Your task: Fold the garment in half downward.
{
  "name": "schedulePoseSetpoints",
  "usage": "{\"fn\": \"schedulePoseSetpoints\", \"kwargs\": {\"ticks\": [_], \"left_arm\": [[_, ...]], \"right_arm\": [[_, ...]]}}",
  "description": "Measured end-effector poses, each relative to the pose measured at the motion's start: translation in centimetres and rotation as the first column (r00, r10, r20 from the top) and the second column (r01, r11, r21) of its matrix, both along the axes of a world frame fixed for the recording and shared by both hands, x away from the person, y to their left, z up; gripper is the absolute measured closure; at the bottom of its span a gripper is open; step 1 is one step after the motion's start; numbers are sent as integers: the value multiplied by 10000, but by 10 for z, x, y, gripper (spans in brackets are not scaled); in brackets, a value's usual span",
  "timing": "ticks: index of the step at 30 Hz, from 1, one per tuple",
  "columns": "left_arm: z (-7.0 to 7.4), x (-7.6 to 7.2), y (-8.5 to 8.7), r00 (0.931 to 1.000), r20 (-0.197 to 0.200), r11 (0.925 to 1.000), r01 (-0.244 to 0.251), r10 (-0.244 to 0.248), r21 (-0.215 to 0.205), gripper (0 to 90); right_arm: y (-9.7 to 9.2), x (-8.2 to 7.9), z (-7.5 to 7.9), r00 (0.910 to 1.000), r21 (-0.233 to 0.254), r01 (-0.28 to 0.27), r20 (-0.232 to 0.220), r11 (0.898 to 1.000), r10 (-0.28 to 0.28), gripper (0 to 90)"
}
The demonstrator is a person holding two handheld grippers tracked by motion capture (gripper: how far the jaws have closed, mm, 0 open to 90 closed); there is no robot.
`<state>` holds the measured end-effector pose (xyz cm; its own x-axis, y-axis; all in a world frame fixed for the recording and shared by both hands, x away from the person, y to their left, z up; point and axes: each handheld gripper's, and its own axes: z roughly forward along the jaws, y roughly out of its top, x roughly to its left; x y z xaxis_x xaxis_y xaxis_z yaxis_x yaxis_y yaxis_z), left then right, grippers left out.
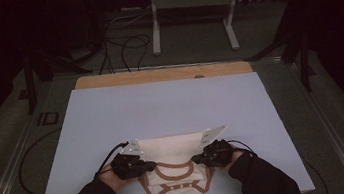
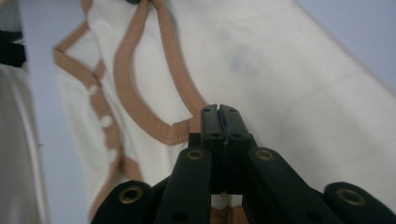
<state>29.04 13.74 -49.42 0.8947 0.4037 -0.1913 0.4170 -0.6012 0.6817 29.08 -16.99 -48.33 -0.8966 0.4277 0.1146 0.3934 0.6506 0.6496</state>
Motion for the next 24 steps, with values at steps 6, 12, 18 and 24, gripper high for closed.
{"fn": "schedulePoseSetpoints", "kwargs": {"ticks": [6,12,18,24], "left_arm": [[12,-14,3,9981,396,9986,488,-480,-200,888],[22,-29,3,9926,801,9951,942,-917,-284,887],[22,-44,0,9858,864,9891,1462,-1441,-185,886],[17,-58,1,9790,791,9819,1892,-1877,-126,884]], "right_arm": [[-4,-15,14,9991,336,-155,400,9993,141,900],[-7,-31,23,9958,299,-396,839,9988,369,900],[-9,-48,19,9982,484,-397,478,9980,373,900],[-11,-57,7,9983,546,-576,31,9968,575,900]]}}
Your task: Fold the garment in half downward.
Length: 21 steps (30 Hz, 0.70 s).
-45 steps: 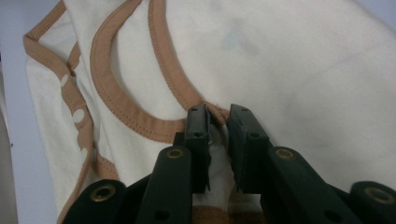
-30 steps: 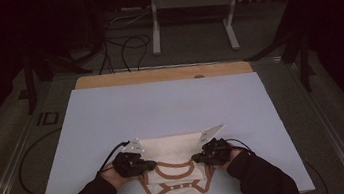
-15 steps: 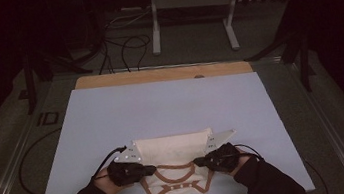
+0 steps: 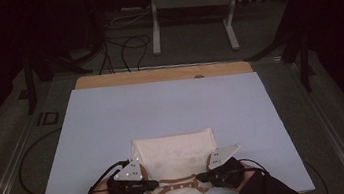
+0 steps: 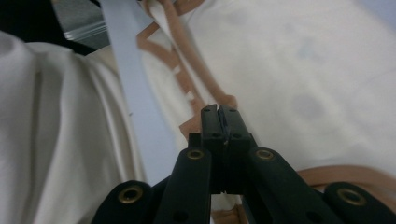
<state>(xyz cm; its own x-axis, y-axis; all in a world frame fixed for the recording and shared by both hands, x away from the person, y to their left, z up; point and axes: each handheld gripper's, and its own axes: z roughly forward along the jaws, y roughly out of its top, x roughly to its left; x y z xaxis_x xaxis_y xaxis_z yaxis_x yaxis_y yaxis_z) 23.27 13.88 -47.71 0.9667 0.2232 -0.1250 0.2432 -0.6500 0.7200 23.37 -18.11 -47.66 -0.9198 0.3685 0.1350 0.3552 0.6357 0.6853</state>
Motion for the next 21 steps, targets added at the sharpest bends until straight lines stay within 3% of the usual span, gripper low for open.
{"fn": "schedulePoseSetpoints", "kwargs": {"ticks": [6,12,16,19,21], "left_arm": [[-9,-8,-1,9988,-284,9985,411,-401,361,879],[-18,-12,-5,9953,-603,9946,802,-762,662,865],[-20,-13,-6,9940,-585,9922,970,-925,780,856],[-18,-15,-6,9946,-485,9940,942,-915,564,777],[-16,-14,-6,9975,-189,9970,688,-682,363,652]], "right_arm": [[-2,-6,-7,9993,60,-204,-297,9998,205,900],[-1,-10,-14,9944,22,-581,-883,9983,581,895],[-2,-10,-14,9946,89,-553,-878,9984,559,881],[-4,-10,-10,9955,275,-615,-701,9977,633,762],[-5,-10,-7,9971,390,-491,-561,9980,513,667]]}}
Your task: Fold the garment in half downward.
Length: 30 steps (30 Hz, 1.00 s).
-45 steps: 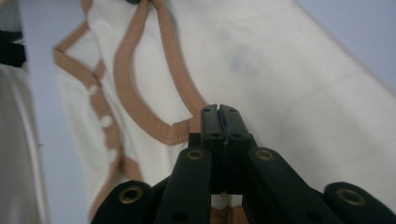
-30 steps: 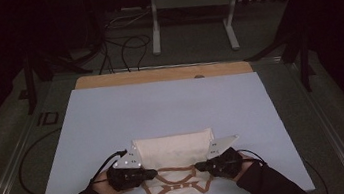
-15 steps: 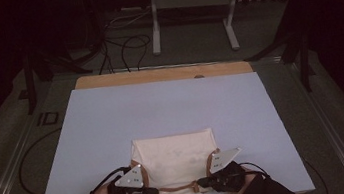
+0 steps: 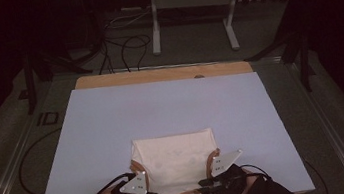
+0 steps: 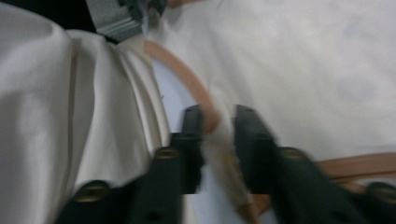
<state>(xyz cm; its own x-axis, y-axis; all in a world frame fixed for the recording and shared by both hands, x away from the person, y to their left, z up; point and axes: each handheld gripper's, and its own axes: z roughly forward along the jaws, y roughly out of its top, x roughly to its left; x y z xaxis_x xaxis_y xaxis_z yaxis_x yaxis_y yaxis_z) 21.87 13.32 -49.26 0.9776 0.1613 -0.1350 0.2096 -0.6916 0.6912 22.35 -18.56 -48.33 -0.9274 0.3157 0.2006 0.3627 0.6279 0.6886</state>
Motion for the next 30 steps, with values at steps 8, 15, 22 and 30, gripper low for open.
{"fn": "schedulePoseSetpoints", "kwargs": {"ticks": [8,15,22,30], "left_arm": [[9,13,3,9979,-75,9961,-646,642,-608,304],[12,21,6,9960,-9,9926,-888,891,-831,63],[18,33,14,9914,161,9847,-1270,1298,-1192,38],[19,49,17,9826,256,9776,-1800,1838,-1089,42]], "right_arm": [[-4,9,8,9977,291,563,367,9980,-573,343],[-4,17,14,9975,808,616,309,9948,-643,148],[-8,31,17,9919,1034,791,912,9915,-887,125],[-18,50,16,9787,1235,1533,1184,9804,-1680,111]]}}
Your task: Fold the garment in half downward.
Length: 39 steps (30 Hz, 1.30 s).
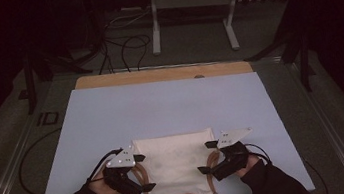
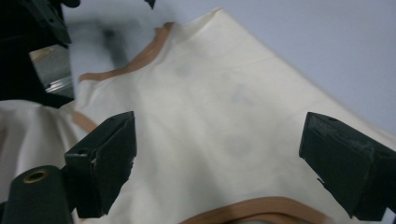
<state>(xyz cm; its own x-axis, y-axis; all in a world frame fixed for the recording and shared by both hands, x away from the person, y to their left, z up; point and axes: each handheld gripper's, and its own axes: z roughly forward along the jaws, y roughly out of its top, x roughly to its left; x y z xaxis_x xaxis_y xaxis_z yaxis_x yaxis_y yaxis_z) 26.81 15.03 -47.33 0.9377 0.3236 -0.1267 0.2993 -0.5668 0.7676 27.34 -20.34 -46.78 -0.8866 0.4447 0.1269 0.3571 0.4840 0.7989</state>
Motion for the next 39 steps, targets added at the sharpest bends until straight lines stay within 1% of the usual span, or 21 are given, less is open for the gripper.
{"fn": "schedulePoseSetpoints", "kwargs": {"ticks": [1,3,4,7,10,11,12,15,17,19,23,25,26,27,29,30,31,32,34,36,39], "left_arm": [[-1,2,0,10000,28,10000,-35,35,-15,41],[-2,7,1,9996,196,9997,-229,227,99,42],[-2,10,3,9993,210,9995,-307,304,118,41],[0,18,6,9978,341,9984,-573,572,10,41],[3,24,10,9921,694,9943,-1057,1046,121,49],[4,26,12,9903,748,9929,-1180,1167,138,49],[4,28,13,9897,722,9922,-1243,1233,102,49],[3,35,15,9875,726,9898,-1416,1400,173,44],[3,41,18,9868,372,9874,-1579,1574,111,38],[2,48,21,9853,280,9855,-1690,1685,161,38],[-2,61,25,9807,272,9810,-1939,1939,-13,38],[-5,68,26,9798,188,9798,-1994,1991,166,38],[-6,71,27,9782,196,9779,-2072,2067,272,38],[-8,74,27,9776,97,9768,-2106,2103,380,38],[-12,80,27,9745,-2,9733,-2243,2245,488,38],[-14,83,28,9743,-208,9735,-2231,2244,510,38],[-16,85,28,9724,-223,9714,-2308,2324,557,38],[-18,87,28,9689,-208,9673,-2447,2465,663,47],[-23,92,29,9657,-272,9633,-2554,2584,823,95],[-27,96,31,9650,-472,9639,-2539,2581,803,138],[-33,99,32,9669,-585,9650,-2417,2484,1020,164]], "right_arm": [[-1,2,-1,10000,28,62,40,10000,-63,111],[-4,6,-1,9997,-7,200,103,9998,-199,111],[-5,8,-1,9996,-47,250,136,9997,-249,110],[-8,14,0,9990,-88,381,230,9992,-379,111],[-11,20,-1,9983,-131,515,290,9986,-511,112],[-12,23,-1,9982,-122,507,342,9986,-502,114],[-13,26,-2,9981,-106,524,333,9986,-520,121],[-15,34,-5,9983,-80,530,265,9986,-528,121],[-16,39,-7,9982,-176,542,256,9984,-537,121],[-16,45,-10,9979,-255,618,216,9978,-613,121],[-17,55,-12,9963,-279,827,254,9962,-820,118],[-17,61,-11,9953,-200,955,171,9952,-952,118],[-17,64,-11,9943,-193,1062,101,9942,-1060,118],[-18,67,-12,9937,-132,1117,72,9937,-1116,117],[-19,74,-12,9906,-199,1364,87,9905,-1362,131],[-19,77,-13,9882,-195,1531,-41,9880,-1532,133],[-20,82,-14,9870,-200,1587,-206,9871,-1591,133],[-22,85,-16,9881,-242,1516,-239,9881,-1522,133],[-24,90,-19,9868,-363,1543,-447,9874,-1559,139],[-25,95,-23,9849,-553,1594,-596,9857,-1626,139],[-27,101,-31,9816,-869,1647,-830,9825,-1718,155]]}}
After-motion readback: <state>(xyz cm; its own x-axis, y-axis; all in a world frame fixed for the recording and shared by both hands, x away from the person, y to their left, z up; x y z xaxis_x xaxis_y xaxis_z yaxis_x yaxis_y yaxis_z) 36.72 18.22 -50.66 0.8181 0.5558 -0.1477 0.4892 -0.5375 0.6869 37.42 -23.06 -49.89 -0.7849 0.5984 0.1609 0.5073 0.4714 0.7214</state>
